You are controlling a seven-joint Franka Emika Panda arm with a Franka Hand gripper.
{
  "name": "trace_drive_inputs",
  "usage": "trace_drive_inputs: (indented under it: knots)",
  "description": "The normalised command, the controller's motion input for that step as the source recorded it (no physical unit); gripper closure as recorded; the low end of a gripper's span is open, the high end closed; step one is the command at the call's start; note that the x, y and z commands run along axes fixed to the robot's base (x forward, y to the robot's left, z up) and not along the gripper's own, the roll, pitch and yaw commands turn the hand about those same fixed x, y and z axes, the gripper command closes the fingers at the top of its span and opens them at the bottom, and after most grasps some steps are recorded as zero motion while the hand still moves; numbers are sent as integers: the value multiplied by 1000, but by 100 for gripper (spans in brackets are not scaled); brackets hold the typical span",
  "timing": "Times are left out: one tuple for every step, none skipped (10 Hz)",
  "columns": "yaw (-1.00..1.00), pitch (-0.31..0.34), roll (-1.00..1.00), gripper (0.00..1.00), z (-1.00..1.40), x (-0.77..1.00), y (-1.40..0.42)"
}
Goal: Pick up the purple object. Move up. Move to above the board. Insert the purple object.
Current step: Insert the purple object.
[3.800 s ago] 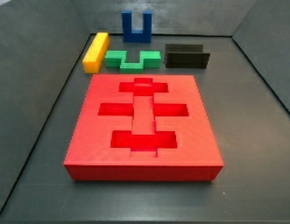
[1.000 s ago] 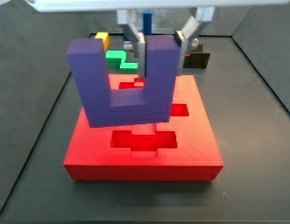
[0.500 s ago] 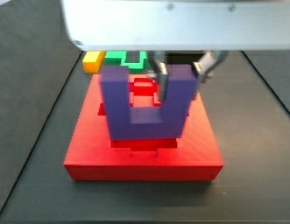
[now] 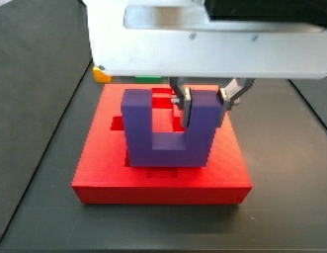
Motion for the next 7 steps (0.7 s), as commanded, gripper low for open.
trace_drive_inputs:
  knots:
    - [-123,0,0,100,-71,0,131]
    - [-183,0,13,100,-17,-57,34]
    - [-89,-10,27,100,0,-151,-37]
    - [0,-71,33,100,-229,-106,-57]
    - [49,-96,59,100,-406,-149,-14]
    - [140,-87,20,100,-331,-86,0]
    - [271,-76,0,100,-151,0,94]
